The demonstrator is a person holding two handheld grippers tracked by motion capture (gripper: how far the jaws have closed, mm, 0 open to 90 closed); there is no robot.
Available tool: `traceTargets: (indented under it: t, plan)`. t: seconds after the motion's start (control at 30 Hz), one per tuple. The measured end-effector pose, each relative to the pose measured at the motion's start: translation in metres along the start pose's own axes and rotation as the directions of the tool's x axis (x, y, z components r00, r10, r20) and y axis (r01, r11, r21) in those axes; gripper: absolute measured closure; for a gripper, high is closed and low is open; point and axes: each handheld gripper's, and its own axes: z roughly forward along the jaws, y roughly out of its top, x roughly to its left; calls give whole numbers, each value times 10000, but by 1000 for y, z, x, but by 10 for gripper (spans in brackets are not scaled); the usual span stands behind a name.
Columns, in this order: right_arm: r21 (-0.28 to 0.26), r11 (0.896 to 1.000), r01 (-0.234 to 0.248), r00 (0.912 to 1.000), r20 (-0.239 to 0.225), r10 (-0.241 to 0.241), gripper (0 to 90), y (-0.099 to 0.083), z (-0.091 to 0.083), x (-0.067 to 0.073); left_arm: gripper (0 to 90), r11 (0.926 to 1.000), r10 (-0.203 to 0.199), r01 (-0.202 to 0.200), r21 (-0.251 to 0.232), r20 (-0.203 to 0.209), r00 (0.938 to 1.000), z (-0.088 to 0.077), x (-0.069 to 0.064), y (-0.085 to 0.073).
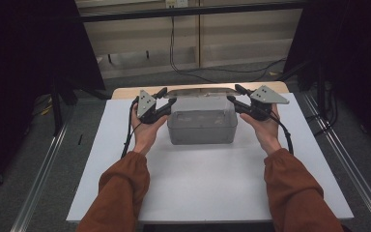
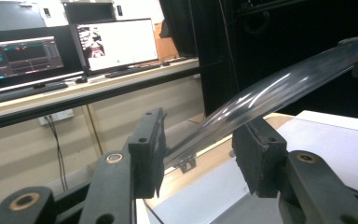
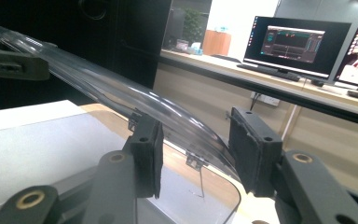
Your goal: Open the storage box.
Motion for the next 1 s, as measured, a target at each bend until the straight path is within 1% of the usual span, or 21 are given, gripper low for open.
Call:
traceTargets:
  t: [0.13, 0.17, 0.23, 0.27, 0.3, 0.33, 0.37, 0.47, 0.5, 0.53, 0.67, 0.77, 0.87, 0.9, 0.93, 0.97, 1.0]
  plan:
    - [4, 10000, -82, 10000, -36, 82, 553, 3, 2, -3, 560, 10000, 29, -29, 26, -96, 9999, 2, 5, 0]
    - [-1, 10000, -93, 9999, -38, 93, 553, 4, 3, -4, 561, 10000, -41, 41, -5, -76, 10000, 2, 5, 0]
    - [-52, 9999, -114, 9999, 5, 114, 558, 4, 4, -5, 566, 10000, -55, 55, 0, -125, 9999, 3, 7, 1]
    - [-76, 9999, -118, 9999, 26, 118, 561, 4, 5, -5, 565, 10000, 27, -27, 36, -127, 9999, 3, 8, 1]
    - [-92, 9999, -112, 9999, 52, 112, 565, 4, 6, -6, 563, 10000, -29, 30, 18, -180, 9998, 4, 9, 2]
    - [-71, 9999, -122, 9999, 77, 123, 569, 3, 6, -6, 554, 10000, 27, -26, 56, -185, 9998, 5, 9, 2]
    - [-82, 9999, -136, 9999, 98, 137, 574, 3, 6, -6, 545, 10000, -13, 14, 30, -201, 9998, 6, 9, 3]
    - [-87, 9998, -164, 9998, 145, 166, 587, 2, 7, -8, 533, 10000, 48, -47, 74, -194, 9998, 9, 10, 3]
    - [-111, 9998, -175, 9997, 157, 177, 588, 2, 8, -9, 525, 9999, 14, -12, 103, -183, 9998, 10, 10, 3]
    - [-120, 9998, -171, 9997, 157, 172, 590, 2, 8, -9, 519, 9998, 81, -78, 160, -161, 9998, 11, 11, 2]
    - [-107, 9997, -228, 9995, 196, 230, 601, 0, 9, -11, 520, 9999, 42, -40, 150, -115, 9999, 15, 12, 1]
    - [-76, 9994, -333, 9993, 164, 334, 599, -1, 11, -14, 521, 10000, -7, 8, 79, -128, 9999, 18, 13, 1]
    - [-73, 9991, -423, 9989, 185, 424, 592, 0, 16, -20, 536, 9992, -384, 383, -97, -85, 9992, 20, 14, 2]
    - [-65, 9989, -457, 9988, 181, 459, 593, 0, 17, -21, 542, 9996, -283, 283, -49, -111, 9995, 21, 14, 2]
    - [-94, 9989, -456, 9987, 207, 458, 595, 1, 19, -21, 554, 9999, -103, 103, -14, -170, 9998, 22, 14, 3]
    - [-111, 9990, -427, 9988, 223, 429, 597, 1, 20, -22, 557, 10000, 71, -70, 59, -147, 9999, 22, 14, 4]
    - [-5, 9990, -447, 9988, 192, 447, 595, 1, 20, -22, 562, 10000, 64, -63, 52, -159, 9999, 23, 14, 4]
